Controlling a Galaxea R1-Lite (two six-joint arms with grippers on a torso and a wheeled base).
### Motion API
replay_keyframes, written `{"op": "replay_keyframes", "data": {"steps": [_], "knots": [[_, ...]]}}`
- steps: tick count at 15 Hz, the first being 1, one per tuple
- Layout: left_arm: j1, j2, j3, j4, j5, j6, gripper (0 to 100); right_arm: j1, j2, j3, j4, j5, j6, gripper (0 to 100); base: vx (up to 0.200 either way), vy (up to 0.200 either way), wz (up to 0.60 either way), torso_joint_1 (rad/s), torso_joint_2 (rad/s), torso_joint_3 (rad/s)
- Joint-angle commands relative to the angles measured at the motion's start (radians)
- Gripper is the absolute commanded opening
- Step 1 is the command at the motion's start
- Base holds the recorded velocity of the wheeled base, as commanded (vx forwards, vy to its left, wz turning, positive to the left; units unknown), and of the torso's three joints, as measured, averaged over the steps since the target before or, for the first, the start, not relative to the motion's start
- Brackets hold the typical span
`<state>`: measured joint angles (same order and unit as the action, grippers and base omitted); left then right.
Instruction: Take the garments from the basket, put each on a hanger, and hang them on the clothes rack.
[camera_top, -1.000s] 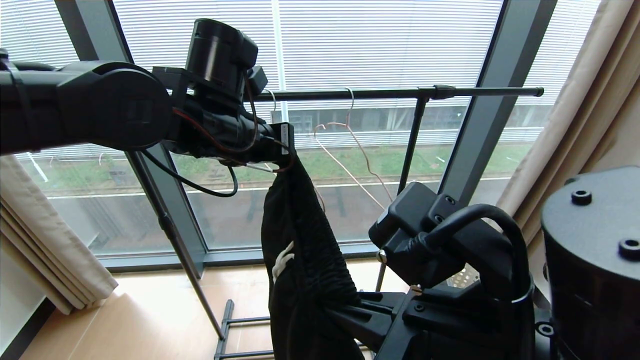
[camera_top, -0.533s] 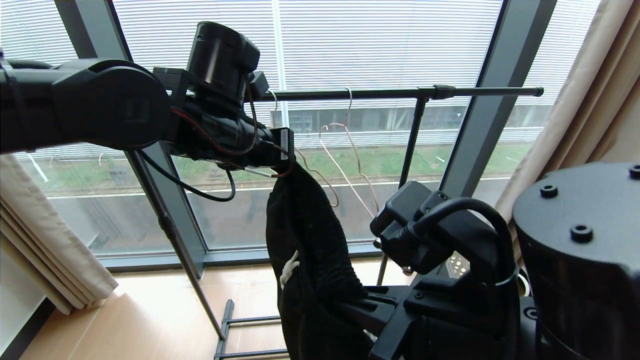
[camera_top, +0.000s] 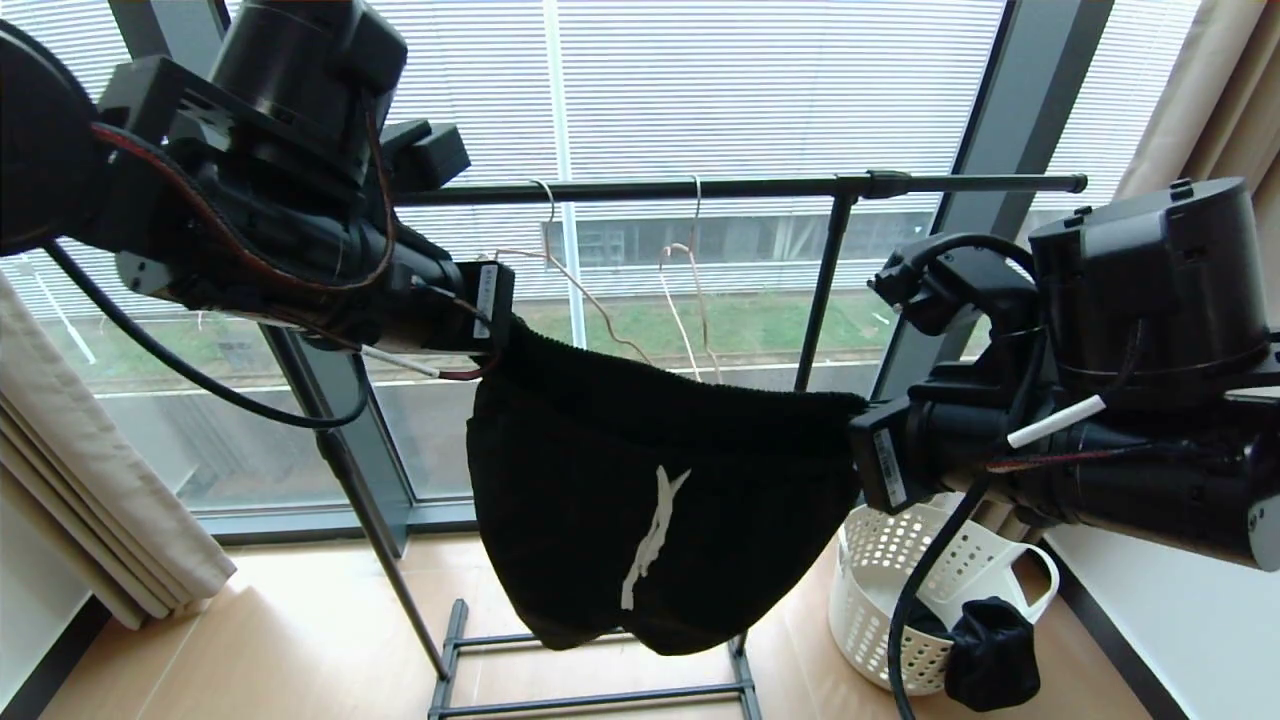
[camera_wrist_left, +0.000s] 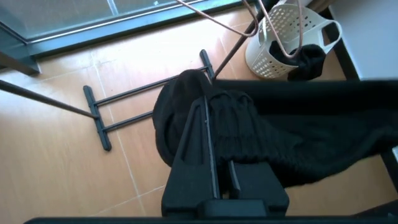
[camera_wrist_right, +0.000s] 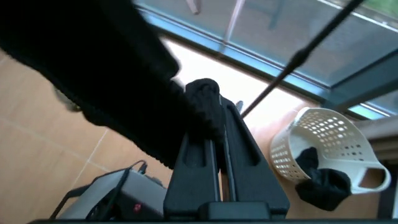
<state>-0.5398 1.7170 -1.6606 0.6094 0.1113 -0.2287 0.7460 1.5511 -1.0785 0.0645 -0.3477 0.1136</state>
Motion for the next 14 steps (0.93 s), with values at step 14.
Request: {"op": "replay_keyframes", "data": {"steps": [14], "knots": [[-0.381, -0.208, 0.409, 0.003, -0.002, -0.080, 0, 0.033, 0.486, -0.663, 0.051, -0.044, 0.000, 0, 0.000, 0.000, 0.00, 0.000, 0.00, 0.000]]}}
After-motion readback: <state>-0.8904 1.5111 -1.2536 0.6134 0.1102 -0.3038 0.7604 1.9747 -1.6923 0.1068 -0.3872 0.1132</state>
